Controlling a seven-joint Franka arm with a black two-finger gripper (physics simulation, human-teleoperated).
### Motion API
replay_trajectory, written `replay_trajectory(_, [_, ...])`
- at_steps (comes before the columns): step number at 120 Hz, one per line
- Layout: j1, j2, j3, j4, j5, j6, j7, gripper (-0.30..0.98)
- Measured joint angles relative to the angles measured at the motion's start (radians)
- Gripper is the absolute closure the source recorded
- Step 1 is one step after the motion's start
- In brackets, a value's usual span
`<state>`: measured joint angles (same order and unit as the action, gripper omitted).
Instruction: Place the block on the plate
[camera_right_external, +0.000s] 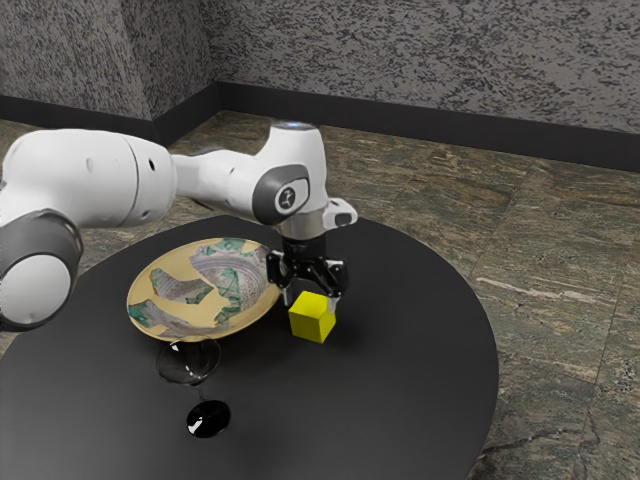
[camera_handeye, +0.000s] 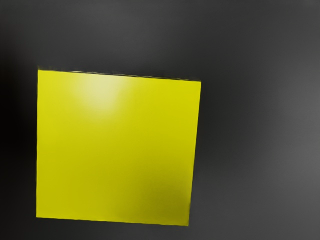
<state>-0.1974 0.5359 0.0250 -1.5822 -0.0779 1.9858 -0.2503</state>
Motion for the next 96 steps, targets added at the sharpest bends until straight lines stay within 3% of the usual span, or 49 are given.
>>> replay_trajectory(22, [-0.001,0.047,0.003,0.010,0.018,0.080,0.046,0.07])
replay_trajectory(28, [-0.001,0.062,0.006,0.018,0.021,0.099,0.056,0.00])
replay_trajectory(45, [0.004,0.072,0.012,0.044,0.025,0.127,0.084,0.07])
replay_trajectory(96, [0.010,0.095,0.013,0.023,0.013,0.154,0.138,0.08])
